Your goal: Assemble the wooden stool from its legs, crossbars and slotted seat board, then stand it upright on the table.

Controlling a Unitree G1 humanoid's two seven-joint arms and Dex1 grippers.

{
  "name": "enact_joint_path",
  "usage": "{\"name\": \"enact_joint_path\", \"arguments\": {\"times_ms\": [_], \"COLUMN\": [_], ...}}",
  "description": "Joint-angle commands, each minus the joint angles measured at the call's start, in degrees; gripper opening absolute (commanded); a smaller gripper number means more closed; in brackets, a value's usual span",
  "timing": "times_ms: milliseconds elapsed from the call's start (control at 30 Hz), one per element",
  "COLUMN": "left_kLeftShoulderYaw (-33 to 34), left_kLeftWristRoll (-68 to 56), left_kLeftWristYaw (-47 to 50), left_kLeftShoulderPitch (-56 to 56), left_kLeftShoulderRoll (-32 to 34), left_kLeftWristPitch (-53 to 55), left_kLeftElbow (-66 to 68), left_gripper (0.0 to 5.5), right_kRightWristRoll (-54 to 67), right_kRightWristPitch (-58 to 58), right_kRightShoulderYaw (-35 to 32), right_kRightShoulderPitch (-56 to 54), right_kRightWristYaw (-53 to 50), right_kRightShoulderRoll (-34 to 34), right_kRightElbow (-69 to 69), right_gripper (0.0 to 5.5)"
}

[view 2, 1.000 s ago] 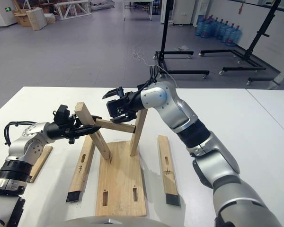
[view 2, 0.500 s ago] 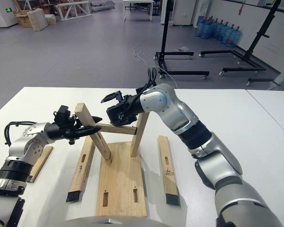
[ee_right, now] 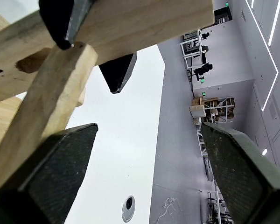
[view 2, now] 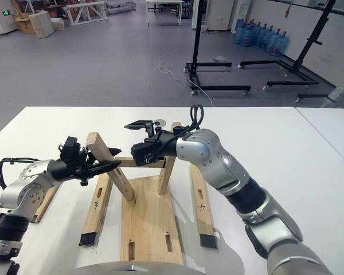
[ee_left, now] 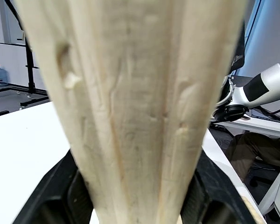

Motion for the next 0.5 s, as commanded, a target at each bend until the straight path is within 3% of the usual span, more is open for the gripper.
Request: {"name": "enact_joint_path", "arguments": {"times_ms": [33,233,500], "left_kLeftShoulderYaw": [-4.51,-5.56,-6.38], "left_kLeftWristRoll": [9.05,9.64,11.49], "left_kLeftWristYaw": [4.70,6.18,7.09], "left_kLeftShoulderPitch": [6.64,4.40,3.49], "left_kLeftShoulderRoll": [3.86,3.10,1.25], "left_kLeftWristPitch": [7.35,7.91,5.01], "left_kLeftElbow": [3.56,3.28,6.62], "left_gripper": [2.01,2.01,2.01], "right_kRightWristRoll": [-4.46,-6.67,1.39], "right_kRightWristPitch": [-2.10,-5.58,-6.60], "right_kRightShoulderYaw": [14.51,16.52,6.01], "right_kRightShoulderPitch": [11.34,12.37,7.05], "right_kRightWristYaw": [7.12,6.17,3.69], "right_kRightShoulderRoll": [-2.01,-0.62,-0.05], "right_kRightElbow": [9.49,17.11,12.68], "right_gripper": [4.09,4.09,4.09]}}
